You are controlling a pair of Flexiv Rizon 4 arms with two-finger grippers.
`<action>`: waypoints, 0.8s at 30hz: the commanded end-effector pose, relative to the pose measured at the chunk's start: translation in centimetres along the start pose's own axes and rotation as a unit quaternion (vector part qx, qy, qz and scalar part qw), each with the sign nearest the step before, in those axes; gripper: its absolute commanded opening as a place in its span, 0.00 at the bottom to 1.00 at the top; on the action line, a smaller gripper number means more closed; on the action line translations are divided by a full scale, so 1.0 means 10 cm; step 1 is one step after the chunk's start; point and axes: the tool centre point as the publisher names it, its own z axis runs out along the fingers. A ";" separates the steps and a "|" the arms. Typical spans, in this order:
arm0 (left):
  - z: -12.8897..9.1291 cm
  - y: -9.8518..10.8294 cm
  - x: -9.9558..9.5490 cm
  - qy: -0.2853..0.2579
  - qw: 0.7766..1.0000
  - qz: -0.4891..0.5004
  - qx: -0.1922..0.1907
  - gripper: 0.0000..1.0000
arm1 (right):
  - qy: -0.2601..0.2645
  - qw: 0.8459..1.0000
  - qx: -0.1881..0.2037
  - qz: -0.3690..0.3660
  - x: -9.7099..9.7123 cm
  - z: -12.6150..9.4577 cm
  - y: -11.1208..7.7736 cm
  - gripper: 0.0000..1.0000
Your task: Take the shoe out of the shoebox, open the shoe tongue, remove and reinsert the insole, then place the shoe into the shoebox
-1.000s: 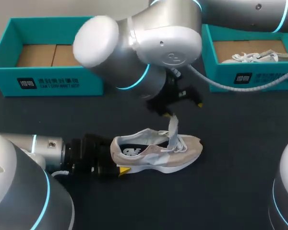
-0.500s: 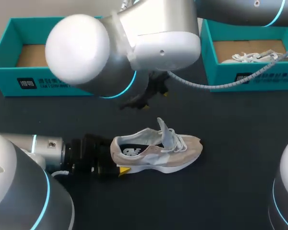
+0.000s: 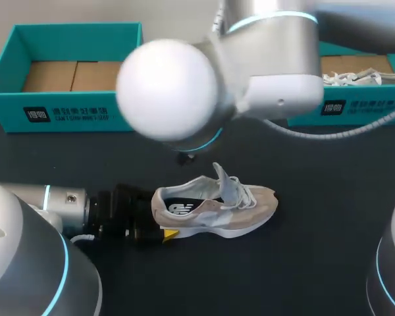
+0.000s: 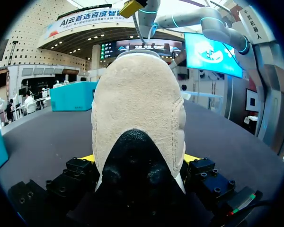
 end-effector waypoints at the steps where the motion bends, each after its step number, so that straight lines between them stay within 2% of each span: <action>1: 0.02 0.02 0.00 -0.001 1.000 0.000 -0.002 0.00 | 0.039 0.997 -0.062 0.001 -0.07 0.05 -0.07 0.00; 7: 0.02 0.02 0.00 -0.001 1.000 0.000 -0.002 0.00 | 0.039 0.997 -0.062 0.001 -0.07 0.05 -0.07 0.00; 9: 0.02 0.02 0.00 -0.001 1.000 0.000 -0.002 0.00 | 0.060 0.997 -0.039 -0.018 0.04 0.13 -0.04 0.00; 15: 0.02 0.02 0.00 -0.001 1.000 0.000 -0.002 0.00 | 0.114 0.992 -0.016 -0.060 0.37 0.35 0.00 0.00; 24: 0.02 0.02 0.00 -0.001 1.000 0.000 -0.002 0.00 | 0.146 0.983 0.024 -0.109 0.72 0.63 -0.06 0.00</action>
